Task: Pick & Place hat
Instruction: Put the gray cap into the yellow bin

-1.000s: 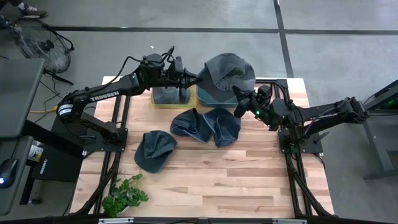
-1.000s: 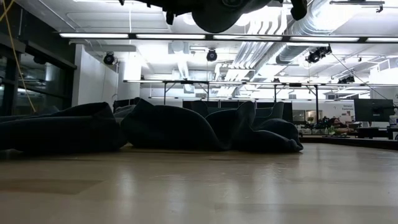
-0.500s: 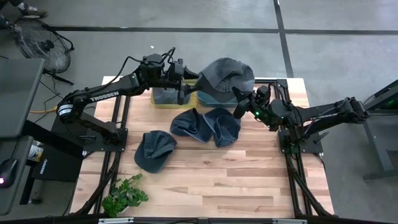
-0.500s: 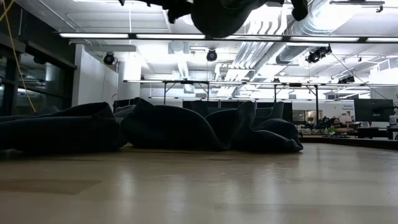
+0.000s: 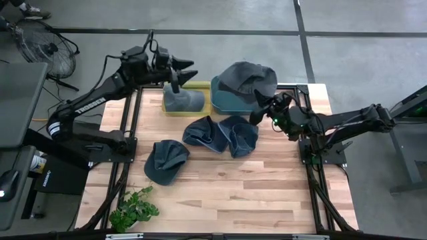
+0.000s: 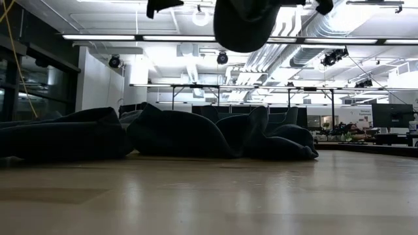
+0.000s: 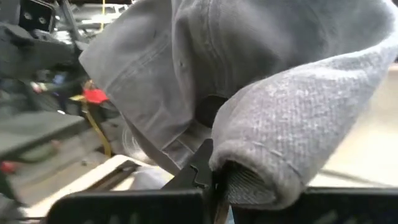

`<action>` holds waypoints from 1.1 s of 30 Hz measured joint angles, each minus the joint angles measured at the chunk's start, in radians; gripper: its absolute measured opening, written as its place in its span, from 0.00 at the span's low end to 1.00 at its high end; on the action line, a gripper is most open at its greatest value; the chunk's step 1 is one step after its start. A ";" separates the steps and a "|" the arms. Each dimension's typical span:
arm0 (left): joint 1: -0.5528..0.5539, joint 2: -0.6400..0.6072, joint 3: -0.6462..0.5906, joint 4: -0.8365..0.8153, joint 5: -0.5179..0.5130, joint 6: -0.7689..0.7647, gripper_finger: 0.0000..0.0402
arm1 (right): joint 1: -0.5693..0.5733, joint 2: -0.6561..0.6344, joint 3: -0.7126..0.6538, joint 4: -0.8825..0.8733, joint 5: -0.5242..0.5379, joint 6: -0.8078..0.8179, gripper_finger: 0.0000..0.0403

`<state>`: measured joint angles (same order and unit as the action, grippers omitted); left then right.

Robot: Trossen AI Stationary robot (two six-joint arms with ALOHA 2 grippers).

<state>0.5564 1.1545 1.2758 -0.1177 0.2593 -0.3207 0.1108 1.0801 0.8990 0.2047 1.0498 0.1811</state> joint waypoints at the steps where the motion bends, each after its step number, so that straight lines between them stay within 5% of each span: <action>1: 0.000 -0.002 0.001 0.005 0.029 -0.050 0.69 | 0.000 0.000 0.010 0.000 0.015 -0.045 0.03; 9: 0.000 0.005 0.001 -0.007 0.184 -0.329 0.69 | 0.000 0.057 0.113 -0.039 0.124 -0.445 0.03; 18: 0.000 0.007 0.001 -0.005 0.207 -0.500 0.69 | -0.011 0.256 0.267 -0.126 0.296 -0.929 0.03; 33: -0.015 0.081 0.001 0.032 0.226 -0.919 0.69 | -0.123 0.423 0.351 -0.110 0.283 -1.322 0.03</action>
<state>0.5415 1.2356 1.2770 -0.0857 0.4849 -1.2396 -0.0124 1.5036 1.2498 0.0948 1.3330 -1.1406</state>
